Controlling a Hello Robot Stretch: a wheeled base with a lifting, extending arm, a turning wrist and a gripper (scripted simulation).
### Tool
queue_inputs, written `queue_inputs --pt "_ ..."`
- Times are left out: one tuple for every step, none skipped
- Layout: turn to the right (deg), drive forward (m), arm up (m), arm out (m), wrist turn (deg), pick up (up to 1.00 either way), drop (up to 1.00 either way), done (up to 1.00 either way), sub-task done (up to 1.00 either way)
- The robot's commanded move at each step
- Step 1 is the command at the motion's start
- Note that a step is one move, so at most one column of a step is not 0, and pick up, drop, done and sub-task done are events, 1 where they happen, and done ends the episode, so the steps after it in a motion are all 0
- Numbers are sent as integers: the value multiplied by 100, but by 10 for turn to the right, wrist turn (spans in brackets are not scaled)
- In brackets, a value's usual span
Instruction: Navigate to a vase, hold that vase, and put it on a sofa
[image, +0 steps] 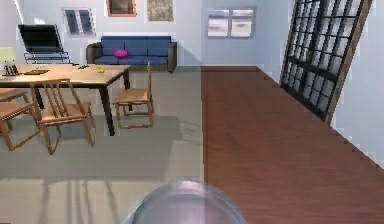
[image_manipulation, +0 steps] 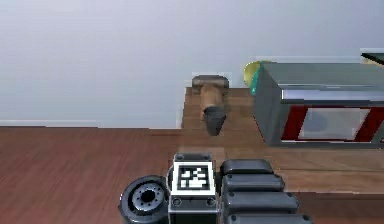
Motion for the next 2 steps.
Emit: queue_inputs --pt "0 100 0 0 0 0 0 0 0" --pt "30 0 0 0 0 0 0 0 0"
